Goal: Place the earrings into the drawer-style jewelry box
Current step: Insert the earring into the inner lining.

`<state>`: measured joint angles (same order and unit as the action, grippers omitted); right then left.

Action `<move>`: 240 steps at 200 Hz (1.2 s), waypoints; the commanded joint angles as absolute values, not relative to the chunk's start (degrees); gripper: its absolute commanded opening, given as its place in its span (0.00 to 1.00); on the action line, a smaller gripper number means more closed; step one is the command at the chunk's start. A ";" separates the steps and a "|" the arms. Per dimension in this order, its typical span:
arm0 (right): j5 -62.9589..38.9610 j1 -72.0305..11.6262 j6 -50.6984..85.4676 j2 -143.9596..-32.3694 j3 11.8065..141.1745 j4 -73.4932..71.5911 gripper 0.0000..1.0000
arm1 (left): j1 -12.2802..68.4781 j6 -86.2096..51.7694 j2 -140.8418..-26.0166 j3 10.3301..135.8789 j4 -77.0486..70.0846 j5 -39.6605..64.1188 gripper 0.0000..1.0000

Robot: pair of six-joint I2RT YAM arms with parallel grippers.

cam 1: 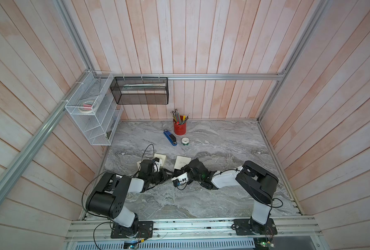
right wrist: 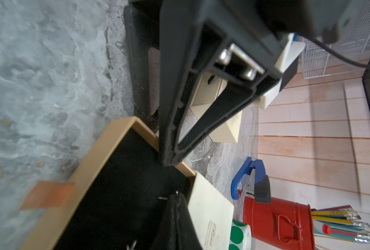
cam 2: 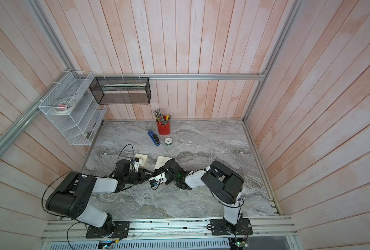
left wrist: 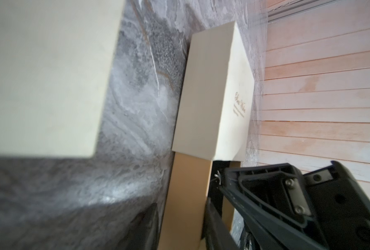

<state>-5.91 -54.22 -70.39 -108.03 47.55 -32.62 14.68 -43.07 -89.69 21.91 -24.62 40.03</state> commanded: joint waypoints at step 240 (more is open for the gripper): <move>-6.08 -54.12 -76.63 -109.69 49.11 -26.25 0.00 | 14.66 -41.57 -91.29 22.68 -23.47 39.02 0.28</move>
